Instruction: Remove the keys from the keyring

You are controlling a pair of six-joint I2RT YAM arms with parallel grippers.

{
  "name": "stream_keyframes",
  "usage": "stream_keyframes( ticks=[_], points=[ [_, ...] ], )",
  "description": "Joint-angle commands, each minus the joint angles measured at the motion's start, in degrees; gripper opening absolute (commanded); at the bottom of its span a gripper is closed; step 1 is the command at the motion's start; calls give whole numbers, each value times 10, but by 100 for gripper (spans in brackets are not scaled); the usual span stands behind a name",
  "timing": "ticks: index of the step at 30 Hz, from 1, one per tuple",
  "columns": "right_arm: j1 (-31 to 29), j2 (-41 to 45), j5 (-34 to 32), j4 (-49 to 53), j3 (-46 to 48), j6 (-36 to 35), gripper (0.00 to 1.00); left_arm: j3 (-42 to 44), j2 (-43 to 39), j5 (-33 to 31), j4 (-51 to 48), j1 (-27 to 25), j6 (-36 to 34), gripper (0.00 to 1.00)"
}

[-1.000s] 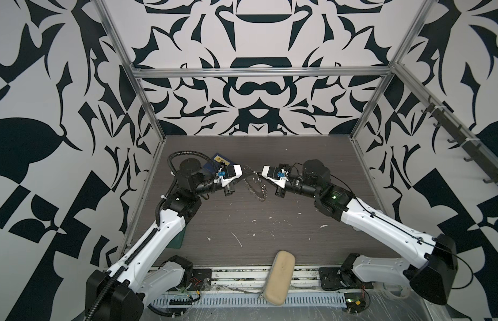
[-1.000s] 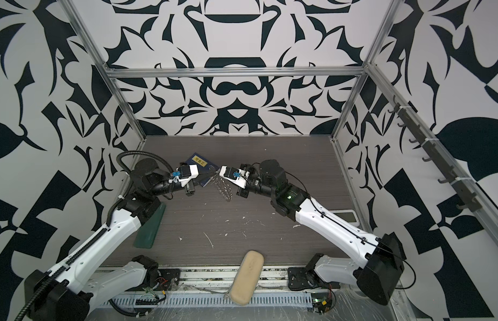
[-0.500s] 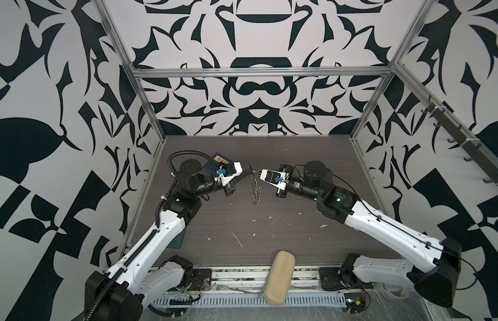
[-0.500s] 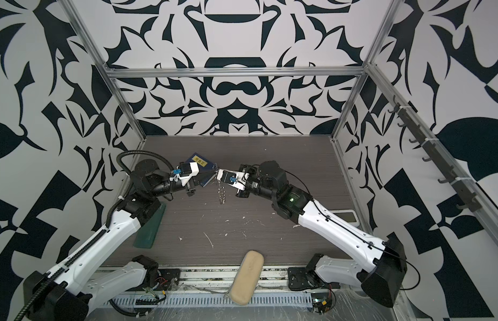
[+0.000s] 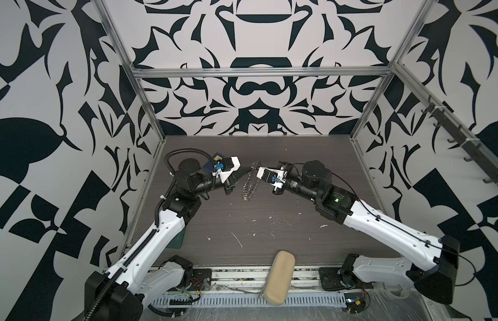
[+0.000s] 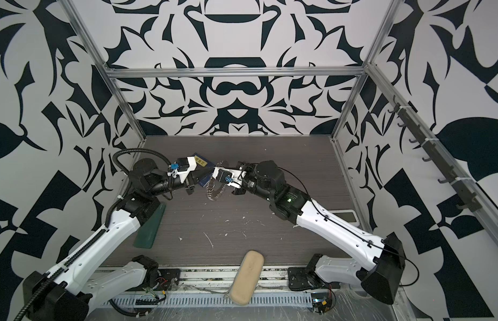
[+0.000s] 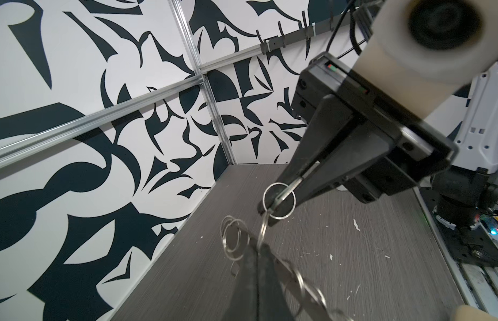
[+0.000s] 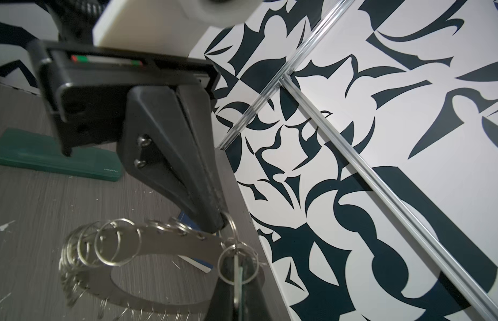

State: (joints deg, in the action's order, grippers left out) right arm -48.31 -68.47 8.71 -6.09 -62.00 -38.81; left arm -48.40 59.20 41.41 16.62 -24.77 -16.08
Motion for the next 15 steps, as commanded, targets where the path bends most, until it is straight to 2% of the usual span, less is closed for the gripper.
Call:
stream_keyframes(
  ticks=[1, 9, 15],
  points=[
    [4, 7, 27, -81, -31, 40, 0, 8, 0, 28, 48, 5, 21, 0],
    [8, 7, 39, -93, -28, 57, 0, 16, 5, 35, 95, 5, 54, 0],
    [8, 7, 43, -96, -25, 62, 0, 14, 10, 34, 104, 5, 64, 5]
  ],
)
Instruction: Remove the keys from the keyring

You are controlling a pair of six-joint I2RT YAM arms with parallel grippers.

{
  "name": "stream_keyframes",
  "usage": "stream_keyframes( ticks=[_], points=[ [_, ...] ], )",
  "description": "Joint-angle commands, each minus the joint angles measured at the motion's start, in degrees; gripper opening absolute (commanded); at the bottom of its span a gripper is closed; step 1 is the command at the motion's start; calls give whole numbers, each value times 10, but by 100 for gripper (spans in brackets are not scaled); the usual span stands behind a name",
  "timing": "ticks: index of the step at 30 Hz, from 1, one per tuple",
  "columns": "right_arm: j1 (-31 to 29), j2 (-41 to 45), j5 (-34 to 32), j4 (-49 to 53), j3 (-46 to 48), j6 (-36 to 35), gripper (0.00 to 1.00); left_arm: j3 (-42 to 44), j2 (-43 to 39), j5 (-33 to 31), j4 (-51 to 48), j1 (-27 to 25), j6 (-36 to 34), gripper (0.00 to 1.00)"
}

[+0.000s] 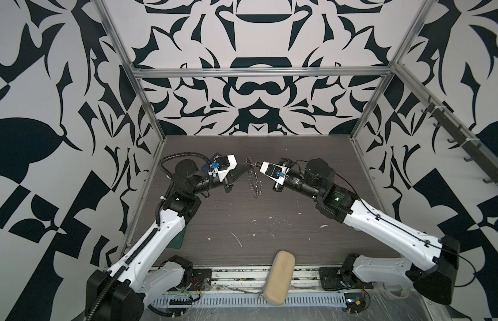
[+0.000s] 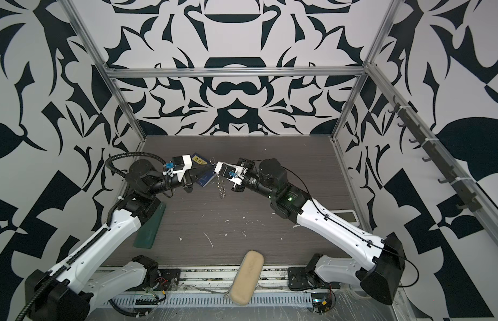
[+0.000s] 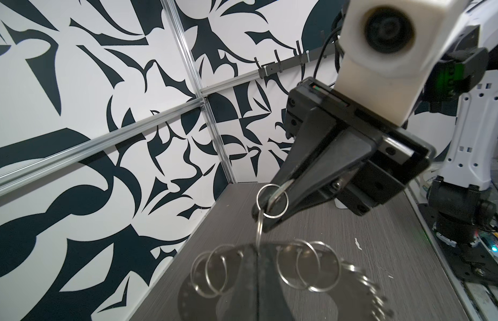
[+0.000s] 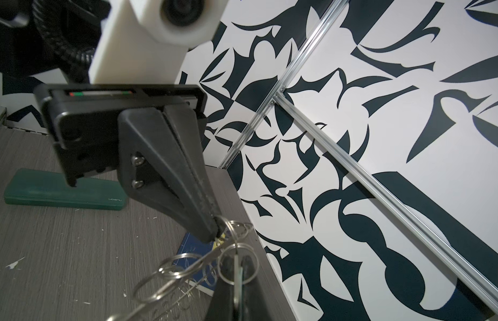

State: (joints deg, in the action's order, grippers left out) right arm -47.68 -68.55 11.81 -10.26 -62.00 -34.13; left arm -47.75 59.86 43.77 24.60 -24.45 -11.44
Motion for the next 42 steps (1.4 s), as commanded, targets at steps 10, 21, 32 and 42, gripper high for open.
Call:
stream_keyframes(
  ticks=[10, 21, 32, 42],
  points=[
    [2, 7, 20, -49, -29, 16, 0, 3, 7, 9, 33, 1, 26, 9],
    [2, 4, 23, -47, -34, 19, 0, 5, 7, 8, 37, 2, 32, 10],
    [2, 4, 23, -26, -39, 13, 0, 15, 1, -35, 59, 1, 39, 0],
    [-6, -3, -13, 56, -56, -46, 0, 3, -18, -239, 14, 0, 84, 0]
  ],
)
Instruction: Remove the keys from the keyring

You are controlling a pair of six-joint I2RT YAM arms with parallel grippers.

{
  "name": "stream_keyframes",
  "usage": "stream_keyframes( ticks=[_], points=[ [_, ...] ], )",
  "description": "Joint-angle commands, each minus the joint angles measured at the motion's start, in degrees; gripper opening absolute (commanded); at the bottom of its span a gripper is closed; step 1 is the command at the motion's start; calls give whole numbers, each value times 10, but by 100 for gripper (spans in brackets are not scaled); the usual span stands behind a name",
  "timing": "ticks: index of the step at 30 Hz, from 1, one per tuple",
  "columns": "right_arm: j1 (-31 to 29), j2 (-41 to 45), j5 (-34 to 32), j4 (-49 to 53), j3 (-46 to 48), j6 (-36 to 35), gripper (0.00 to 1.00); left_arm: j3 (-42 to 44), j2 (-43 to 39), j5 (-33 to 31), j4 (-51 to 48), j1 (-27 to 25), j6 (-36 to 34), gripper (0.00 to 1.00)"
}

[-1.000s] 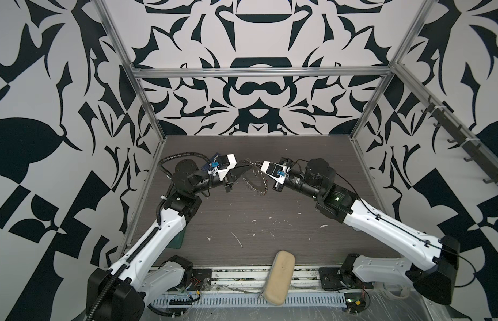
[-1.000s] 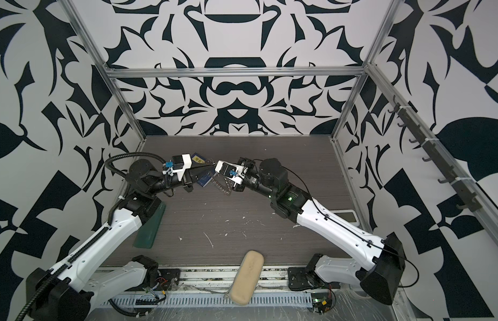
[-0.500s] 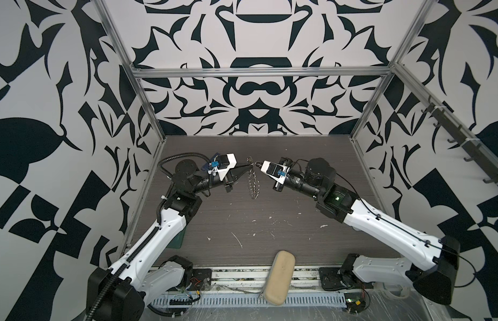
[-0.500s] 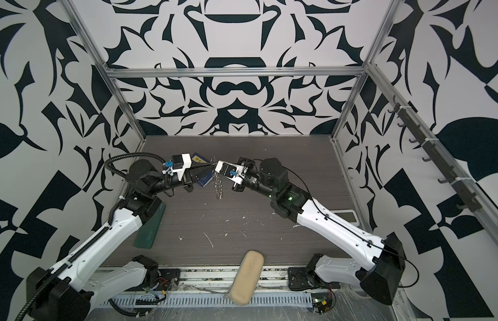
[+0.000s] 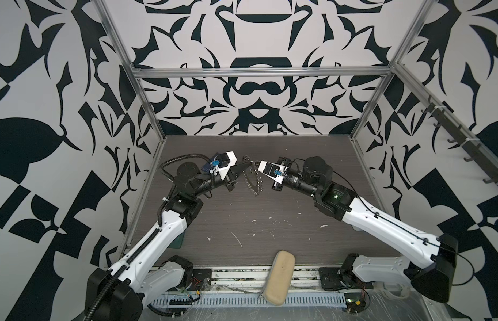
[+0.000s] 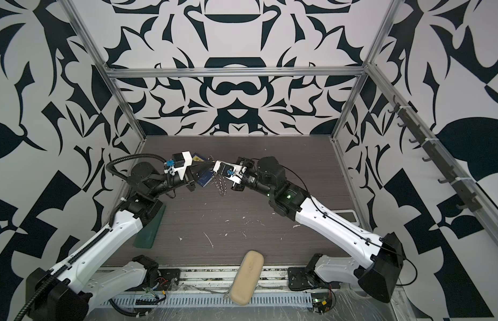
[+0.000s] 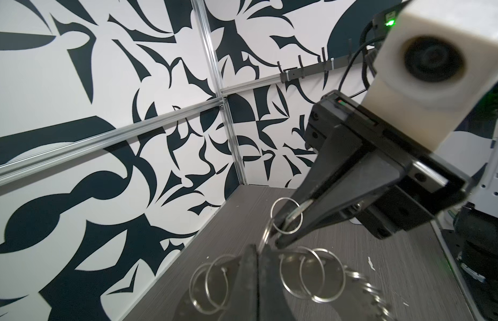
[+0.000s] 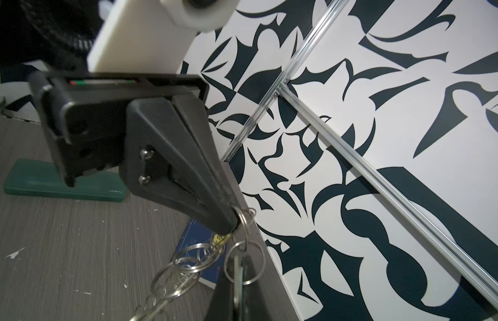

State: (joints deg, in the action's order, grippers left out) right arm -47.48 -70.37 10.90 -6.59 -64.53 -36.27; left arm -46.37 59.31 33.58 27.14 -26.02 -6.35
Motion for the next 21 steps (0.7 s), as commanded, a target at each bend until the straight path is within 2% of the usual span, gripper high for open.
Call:
stream_keyframes(
  ticks=[1, 6, 10, 14, 21],
  points=[
    [-11, 13, -10, 30, -36, -33, 0, -19, -12, -143, -28, 15, 37, 0],
    [-16, 6, -35, 64, -57, -78, 0, -71, -4, -183, -145, 5, 35, 0],
    [-18, 2, -55, 110, -90, -131, 0, -147, 23, -211, -277, 4, 66, 0],
    [-18, -5, -70, 153, -123, -197, 0, -224, 63, -214, -393, 3, 102, 0],
    [-19, -25, -107, 222, -186, -312, 0, -304, 119, -194, -500, 4, 147, 0]
  ],
)
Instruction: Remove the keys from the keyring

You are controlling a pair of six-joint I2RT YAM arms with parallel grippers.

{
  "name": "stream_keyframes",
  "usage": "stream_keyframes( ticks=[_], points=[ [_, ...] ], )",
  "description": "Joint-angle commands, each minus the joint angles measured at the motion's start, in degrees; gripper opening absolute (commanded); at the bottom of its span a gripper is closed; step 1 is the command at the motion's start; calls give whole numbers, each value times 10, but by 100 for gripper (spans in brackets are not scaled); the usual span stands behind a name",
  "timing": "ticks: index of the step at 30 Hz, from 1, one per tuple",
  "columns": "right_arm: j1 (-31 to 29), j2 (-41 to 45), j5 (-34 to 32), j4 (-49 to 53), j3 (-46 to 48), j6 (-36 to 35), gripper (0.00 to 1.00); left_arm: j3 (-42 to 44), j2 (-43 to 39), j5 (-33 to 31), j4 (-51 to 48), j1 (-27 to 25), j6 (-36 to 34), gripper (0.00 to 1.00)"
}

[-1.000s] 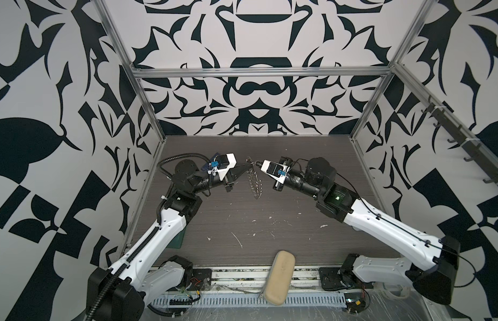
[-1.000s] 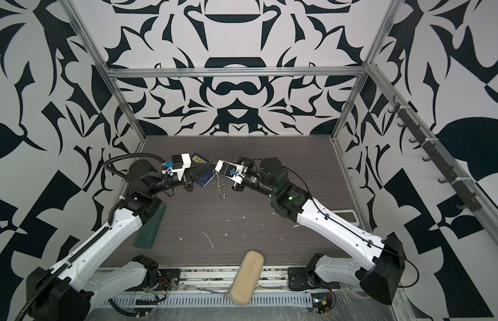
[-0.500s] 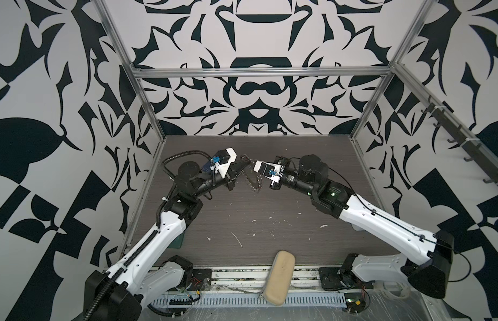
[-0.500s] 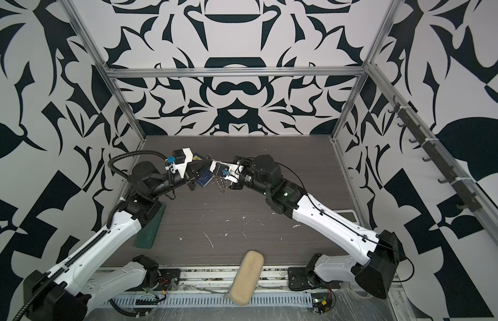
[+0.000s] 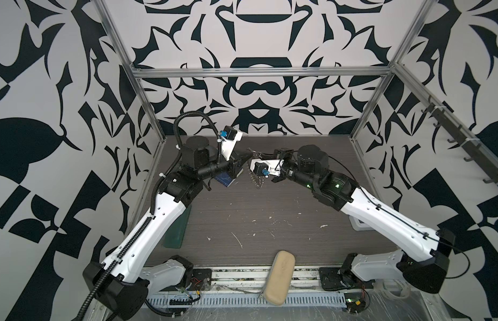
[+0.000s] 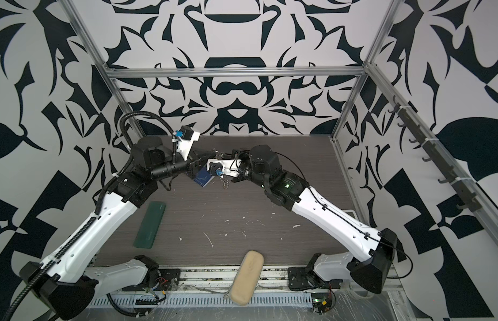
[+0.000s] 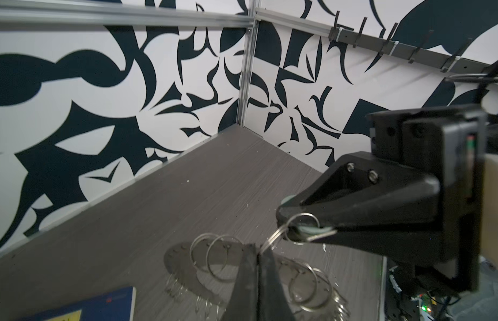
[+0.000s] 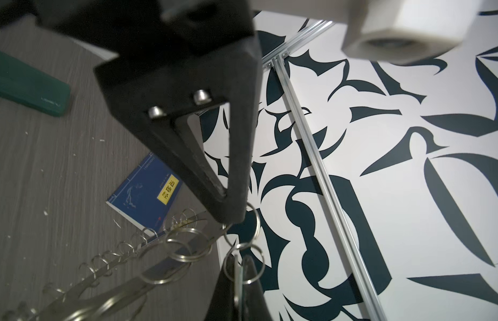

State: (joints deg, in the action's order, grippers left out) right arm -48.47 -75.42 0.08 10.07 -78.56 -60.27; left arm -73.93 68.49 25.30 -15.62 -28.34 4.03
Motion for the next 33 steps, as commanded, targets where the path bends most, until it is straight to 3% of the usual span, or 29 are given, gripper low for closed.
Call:
stream_keyframes(
  ticks=[1, 6, 15, 19, 33],
  points=[
    [-9, 22, -1, 62, -54, -86, 0, -38, 35, -105, -86, 27, 47, 0],
    [0, -3, 22, 108, -118, -157, 0, -80, 82, -77, -151, 27, 66, 0],
    [20, -62, 92, 216, -247, -208, 0, -123, 122, -11, -227, 31, 75, 0],
    [20, -89, 92, 234, -286, -222, 0, -151, 142, 24, -261, 40, 71, 0],
    [23, -137, 134, 238, -351, -182, 0, -155, 128, 65, -234, 39, 70, 0]
  ],
)
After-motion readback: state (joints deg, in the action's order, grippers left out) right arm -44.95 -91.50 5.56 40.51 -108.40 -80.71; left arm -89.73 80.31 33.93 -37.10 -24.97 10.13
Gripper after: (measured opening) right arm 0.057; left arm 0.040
